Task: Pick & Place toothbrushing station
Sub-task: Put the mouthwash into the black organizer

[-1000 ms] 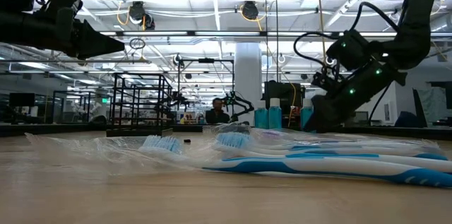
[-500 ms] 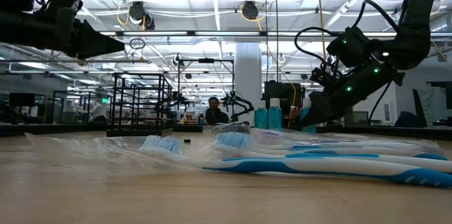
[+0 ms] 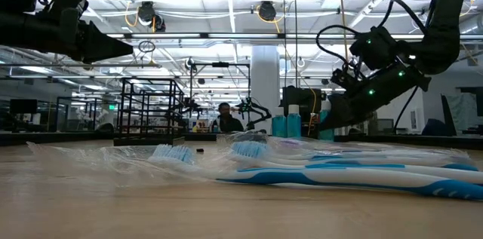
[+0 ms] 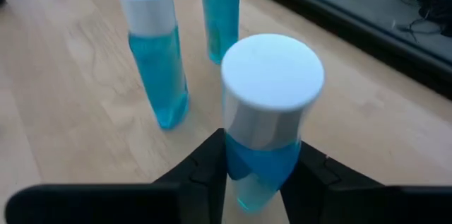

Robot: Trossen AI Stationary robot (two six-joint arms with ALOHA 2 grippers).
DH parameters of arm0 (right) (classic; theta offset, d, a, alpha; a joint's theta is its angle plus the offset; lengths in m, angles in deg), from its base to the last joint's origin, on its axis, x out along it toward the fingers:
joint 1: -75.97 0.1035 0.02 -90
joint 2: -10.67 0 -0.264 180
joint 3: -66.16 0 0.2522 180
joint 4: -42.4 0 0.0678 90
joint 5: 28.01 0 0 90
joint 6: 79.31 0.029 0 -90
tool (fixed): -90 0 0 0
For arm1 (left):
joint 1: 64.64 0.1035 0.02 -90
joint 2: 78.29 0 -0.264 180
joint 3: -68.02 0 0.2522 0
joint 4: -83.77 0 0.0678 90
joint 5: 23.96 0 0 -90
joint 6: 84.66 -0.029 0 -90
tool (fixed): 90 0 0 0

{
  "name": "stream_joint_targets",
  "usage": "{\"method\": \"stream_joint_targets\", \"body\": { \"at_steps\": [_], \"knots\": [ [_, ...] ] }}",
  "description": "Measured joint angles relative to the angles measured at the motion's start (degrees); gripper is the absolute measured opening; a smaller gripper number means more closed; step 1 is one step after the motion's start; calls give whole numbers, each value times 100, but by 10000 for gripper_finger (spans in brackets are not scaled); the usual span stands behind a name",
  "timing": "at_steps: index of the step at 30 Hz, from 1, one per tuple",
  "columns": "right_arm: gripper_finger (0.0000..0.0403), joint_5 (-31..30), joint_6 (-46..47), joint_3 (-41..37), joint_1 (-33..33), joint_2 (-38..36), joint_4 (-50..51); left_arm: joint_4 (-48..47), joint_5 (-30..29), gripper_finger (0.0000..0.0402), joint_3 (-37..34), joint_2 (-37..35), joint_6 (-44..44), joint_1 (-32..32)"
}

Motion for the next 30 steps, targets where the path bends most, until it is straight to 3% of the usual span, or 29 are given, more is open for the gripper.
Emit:
{"method": "stream_joint_targets", "body": {
  "at_steps": [7, 13, 20, 24, 30],
  "knots": [
    [96, 659, 4, -4, 88, -318, -592, 0, 0, 81, 0, 0, 0, 1],
    [96, 1340, 64, -2, 630, -739, -1056, 0, 0, 81, 0, -1, 0, 0],
    [96, 1326, 303, 73, 1610, -770, -1273, 383, 0, 81, 1, -1, 94, 1],
    [96, 1267, 305, 260, 2113, -768, -1246, 762, 31, 81, 0, 1, 959, 0],
    [96, 587, 243, 722, 2681, -712, -624, 1220, -82, 81, 2, 67, 1785, -1]
  ]
}}
